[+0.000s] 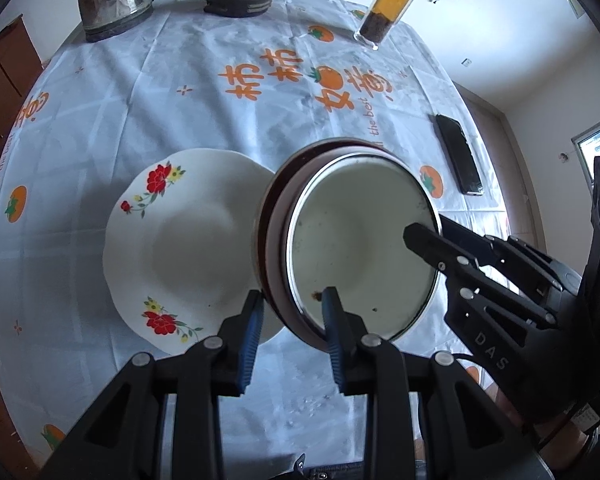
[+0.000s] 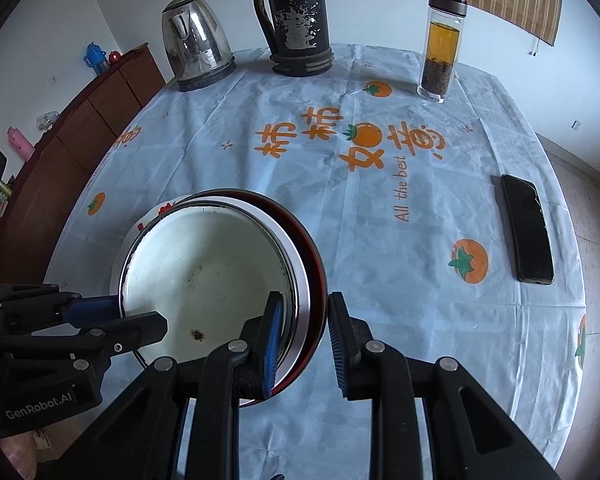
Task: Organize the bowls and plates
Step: 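Lower the nested bowl stack onto the red-flower plate stack with both tools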
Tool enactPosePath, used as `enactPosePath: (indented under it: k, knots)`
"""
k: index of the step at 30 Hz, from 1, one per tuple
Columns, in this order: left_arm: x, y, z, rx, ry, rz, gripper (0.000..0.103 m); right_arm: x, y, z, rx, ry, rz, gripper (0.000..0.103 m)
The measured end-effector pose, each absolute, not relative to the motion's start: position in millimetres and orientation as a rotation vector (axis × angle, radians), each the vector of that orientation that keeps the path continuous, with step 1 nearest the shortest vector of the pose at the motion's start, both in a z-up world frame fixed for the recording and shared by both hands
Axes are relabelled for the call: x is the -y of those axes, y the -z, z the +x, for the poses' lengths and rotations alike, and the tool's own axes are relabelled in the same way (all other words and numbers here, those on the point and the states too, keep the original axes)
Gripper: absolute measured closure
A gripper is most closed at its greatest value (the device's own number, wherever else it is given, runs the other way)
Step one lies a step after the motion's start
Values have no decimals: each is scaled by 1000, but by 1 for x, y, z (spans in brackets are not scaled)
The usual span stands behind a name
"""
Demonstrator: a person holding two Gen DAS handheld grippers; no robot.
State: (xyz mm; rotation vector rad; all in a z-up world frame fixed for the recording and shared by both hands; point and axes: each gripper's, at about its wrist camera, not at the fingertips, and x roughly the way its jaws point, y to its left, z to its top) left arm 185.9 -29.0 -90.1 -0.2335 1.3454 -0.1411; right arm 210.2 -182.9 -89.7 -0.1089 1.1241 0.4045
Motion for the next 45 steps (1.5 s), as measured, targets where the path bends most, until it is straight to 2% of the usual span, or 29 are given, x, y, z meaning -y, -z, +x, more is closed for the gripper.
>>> enactPosePath:
  k: [45]
  knots:
    - [-40, 104, 177, -1374, 30, -302, 75, 105, 106, 214, -1162, -501, -175, 78]
